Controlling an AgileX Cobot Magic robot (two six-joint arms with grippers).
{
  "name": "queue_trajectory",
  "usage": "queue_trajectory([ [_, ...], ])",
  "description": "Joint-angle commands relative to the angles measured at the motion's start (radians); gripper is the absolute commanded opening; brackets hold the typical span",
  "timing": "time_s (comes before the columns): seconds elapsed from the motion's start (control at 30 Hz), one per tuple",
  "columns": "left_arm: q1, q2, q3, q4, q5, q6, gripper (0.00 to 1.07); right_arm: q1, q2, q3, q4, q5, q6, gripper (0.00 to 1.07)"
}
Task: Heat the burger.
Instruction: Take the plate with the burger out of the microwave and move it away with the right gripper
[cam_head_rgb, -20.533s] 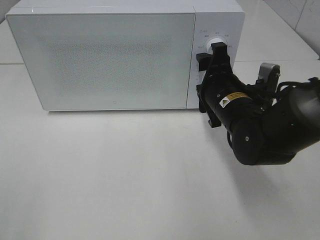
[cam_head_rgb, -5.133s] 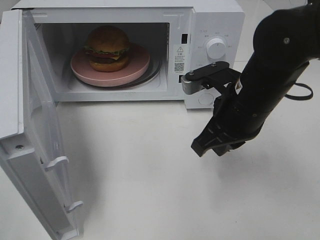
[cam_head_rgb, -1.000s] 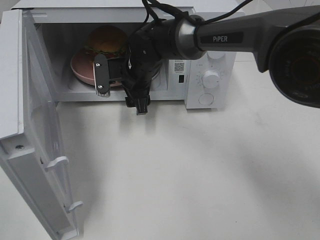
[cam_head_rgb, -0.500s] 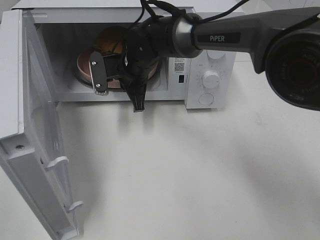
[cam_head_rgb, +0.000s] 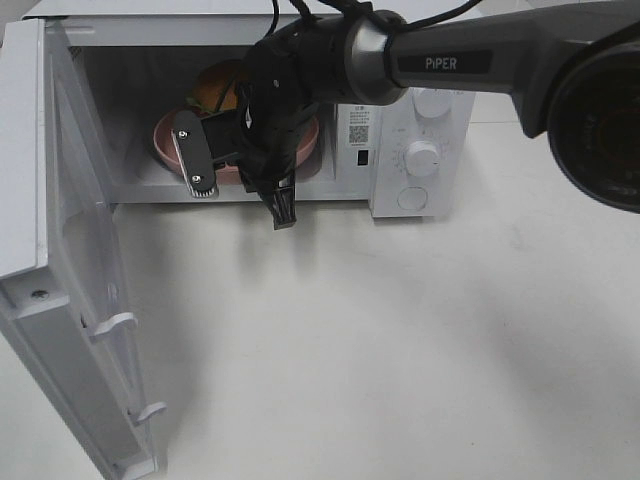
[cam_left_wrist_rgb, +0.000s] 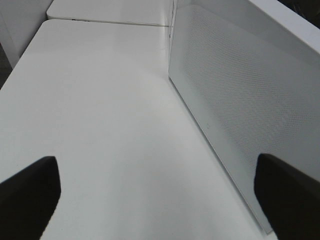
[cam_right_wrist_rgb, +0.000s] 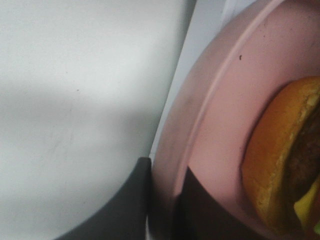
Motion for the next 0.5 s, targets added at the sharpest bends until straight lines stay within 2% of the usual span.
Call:
queue_trajectory([
  [0.03, 0.003, -0.017, 0.001, 0.0, 0.0, -0.001, 0.98, 0.004, -0.074, 0.112, 0.016, -0.032, -0.009, 0.0],
  [0.1, 0.003, -0.017, 0.001, 0.0, 0.0, -0.001, 0.98, 0.004, -0.09, 0.138, 0.016, -0.055, -0.009, 0.0],
  [0.13, 0.003, -0.017, 0.001, 0.0, 0.0, -0.001, 0.98, 0.004, -0.126, 0.203, 0.0, -0.103, -0.009, 0.0],
  [0.23, 0.003, -0.017, 0.001, 0.0, 0.0, -0.001, 0.98, 0.004, -0.145, 0.234, -0.012, -0.127, -0.009, 0.0],
  [0.3, 0.003, -0.017, 0.001, 0.0, 0.0, -0.001, 0.98, 0.004, -0.212, 0.338, -0.036, -0.217, -0.009, 0.0],
  [0.43, 0.003, -0.017, 0.001, 0.0, 0.0, -0.001, 0.98, 0.004, -0.256, 0.416, -0.036, -0.282, -0.009, 0.0],
  [0.5, 0.003, -0.017, 0.001, 0.0, 0.0, -0.001, 0.98, 0.004, -0.302, 0.502, -0.036, -0.36, -0.008, 0.0],
])
